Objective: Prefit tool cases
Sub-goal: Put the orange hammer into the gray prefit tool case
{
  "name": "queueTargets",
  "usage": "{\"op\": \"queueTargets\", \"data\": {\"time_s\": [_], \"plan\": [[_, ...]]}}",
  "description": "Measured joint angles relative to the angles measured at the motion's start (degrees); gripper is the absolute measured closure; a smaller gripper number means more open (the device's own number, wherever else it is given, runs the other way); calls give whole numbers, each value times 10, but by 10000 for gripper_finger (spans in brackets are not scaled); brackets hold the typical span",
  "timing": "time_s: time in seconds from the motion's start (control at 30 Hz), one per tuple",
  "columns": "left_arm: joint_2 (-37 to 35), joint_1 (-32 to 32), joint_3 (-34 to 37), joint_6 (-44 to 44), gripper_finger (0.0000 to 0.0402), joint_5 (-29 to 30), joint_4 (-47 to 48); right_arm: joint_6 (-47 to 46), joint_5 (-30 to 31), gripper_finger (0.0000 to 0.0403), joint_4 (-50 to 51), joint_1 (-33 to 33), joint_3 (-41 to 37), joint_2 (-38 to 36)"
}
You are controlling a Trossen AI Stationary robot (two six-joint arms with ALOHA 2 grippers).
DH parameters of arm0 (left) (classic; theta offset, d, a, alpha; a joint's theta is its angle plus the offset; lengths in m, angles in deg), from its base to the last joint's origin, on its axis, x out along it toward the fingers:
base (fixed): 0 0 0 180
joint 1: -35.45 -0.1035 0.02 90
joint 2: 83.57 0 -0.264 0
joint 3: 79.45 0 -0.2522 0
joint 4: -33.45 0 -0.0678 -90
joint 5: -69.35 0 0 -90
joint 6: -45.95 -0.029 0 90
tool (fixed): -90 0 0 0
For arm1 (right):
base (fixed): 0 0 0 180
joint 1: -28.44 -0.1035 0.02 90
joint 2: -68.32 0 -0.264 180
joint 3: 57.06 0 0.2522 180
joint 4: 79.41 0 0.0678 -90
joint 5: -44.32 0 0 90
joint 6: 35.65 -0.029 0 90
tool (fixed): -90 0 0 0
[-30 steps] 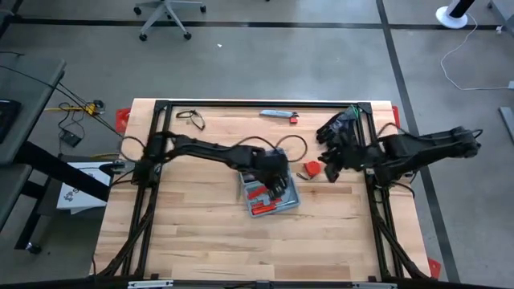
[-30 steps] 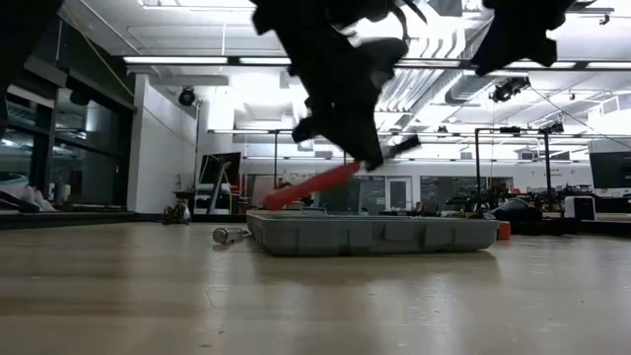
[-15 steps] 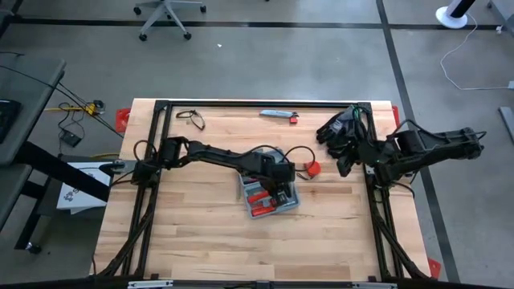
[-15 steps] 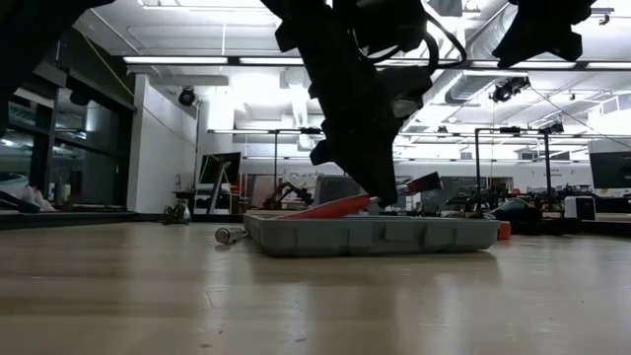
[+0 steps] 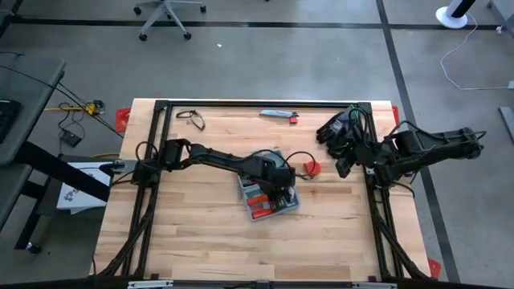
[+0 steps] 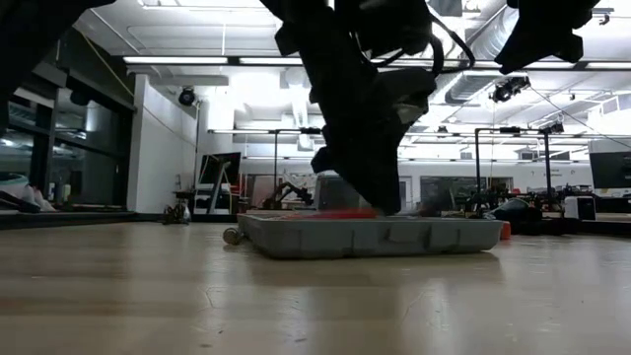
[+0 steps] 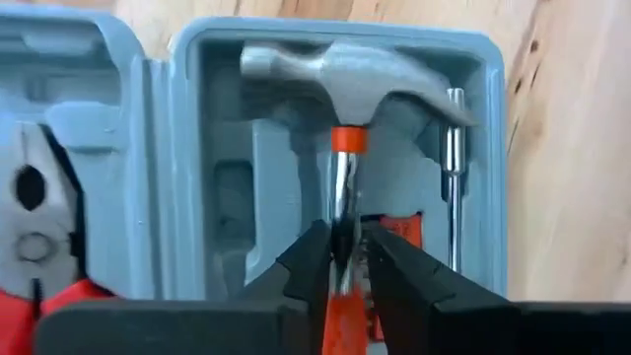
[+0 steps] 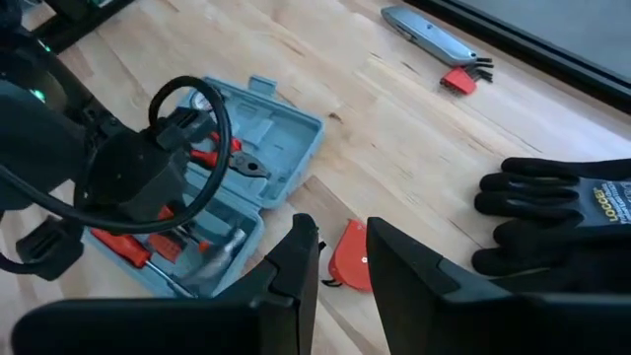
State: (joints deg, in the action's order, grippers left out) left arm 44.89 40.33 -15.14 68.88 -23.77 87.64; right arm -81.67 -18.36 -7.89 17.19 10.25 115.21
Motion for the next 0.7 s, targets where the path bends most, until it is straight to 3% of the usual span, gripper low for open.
{"op": "queueTargets", "data": {"time_s": [0.37,0.6,0.7], "plan": [[2,5,-5,51,330,16,-1,11,0,320,3,0,0,0],[11,7,-5,67,393,21,-53,10,-3,320,3,0,0,0],[21,0,-5,94,389,36,-47,11,-3,320,3,0,0,0]]}}
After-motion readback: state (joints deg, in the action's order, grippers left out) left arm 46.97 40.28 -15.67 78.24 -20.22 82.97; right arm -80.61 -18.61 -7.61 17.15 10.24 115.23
